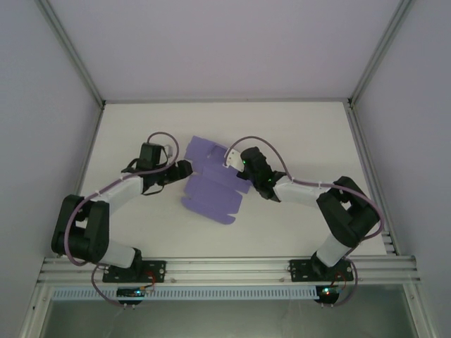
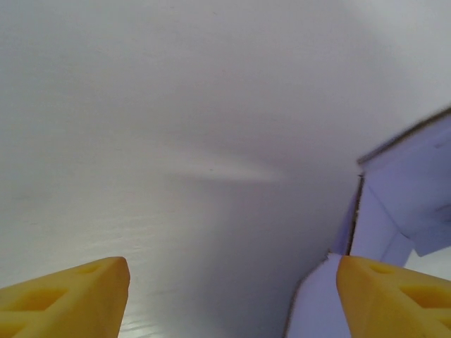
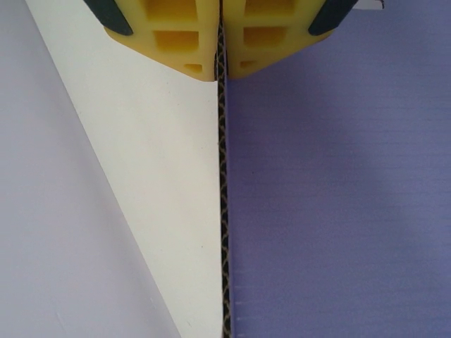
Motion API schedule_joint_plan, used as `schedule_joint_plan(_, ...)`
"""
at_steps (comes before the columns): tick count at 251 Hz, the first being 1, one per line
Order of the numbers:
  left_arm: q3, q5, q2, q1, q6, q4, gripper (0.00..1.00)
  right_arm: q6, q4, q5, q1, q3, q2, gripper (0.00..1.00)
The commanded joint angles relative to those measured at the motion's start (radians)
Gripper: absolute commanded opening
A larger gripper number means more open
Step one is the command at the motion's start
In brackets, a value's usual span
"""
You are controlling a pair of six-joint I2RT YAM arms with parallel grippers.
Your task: Assemble paper box
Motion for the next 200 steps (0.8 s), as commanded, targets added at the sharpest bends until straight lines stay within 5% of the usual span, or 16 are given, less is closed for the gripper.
schedule_joint_plan(1,-0.014,0.082,-0.007,-0.023,0.03,0.11,0.69,0.04,-0.005,-0.033,0.011,0.032,-0.027,0.04)
schedule_joint_plan(109,0.016,0.234,0.107,-0.058,0.048,0.234,0.5,0.087,-0.034,-0.083,0.019,0.049,-0.023,0.05)
schedule_joint_plan(200,0.006,0.237,0.133,-0.067,0.005,0.303,0.07,0.124,-0.047,-0.188,-0.007,0.035,-0.074,0.05)
